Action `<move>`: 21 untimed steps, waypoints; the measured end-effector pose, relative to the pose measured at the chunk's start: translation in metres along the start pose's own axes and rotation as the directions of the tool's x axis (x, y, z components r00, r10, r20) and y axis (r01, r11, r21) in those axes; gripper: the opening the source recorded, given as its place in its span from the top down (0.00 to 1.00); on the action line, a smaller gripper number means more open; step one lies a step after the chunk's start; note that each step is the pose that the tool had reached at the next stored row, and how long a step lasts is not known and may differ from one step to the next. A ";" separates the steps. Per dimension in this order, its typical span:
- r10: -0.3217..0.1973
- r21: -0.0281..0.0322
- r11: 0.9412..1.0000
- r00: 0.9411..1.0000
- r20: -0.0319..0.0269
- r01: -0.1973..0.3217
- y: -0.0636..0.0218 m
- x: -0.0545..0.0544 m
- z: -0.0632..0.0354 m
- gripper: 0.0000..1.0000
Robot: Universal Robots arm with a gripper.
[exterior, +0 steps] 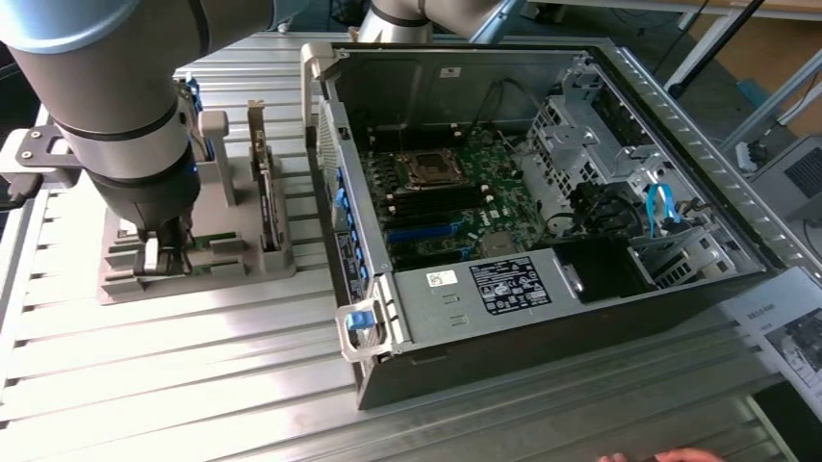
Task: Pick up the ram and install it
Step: 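Pick up the ram and move it above insertion slot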
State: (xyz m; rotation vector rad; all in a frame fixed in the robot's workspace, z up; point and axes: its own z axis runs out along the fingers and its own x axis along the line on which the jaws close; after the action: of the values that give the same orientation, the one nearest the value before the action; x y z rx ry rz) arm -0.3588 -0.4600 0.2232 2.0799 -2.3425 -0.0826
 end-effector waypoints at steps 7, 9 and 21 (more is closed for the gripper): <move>0.000 0.000 1.000 1.000 0.000 0.000 -0.0004 0.000 0.0080 0.64; 0.000 0.000 1.000 1.000 0.000 0.000 -0.0004 0.000 0.0093 0.64; -0.032 -0.001 0.999 0.999 -0.001 0.032 -0.0004 0.000 0.0096 0.64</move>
State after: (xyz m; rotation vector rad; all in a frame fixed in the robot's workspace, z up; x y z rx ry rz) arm -0.3588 -0.4600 0.2136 2.1168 -2.3081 -0.0824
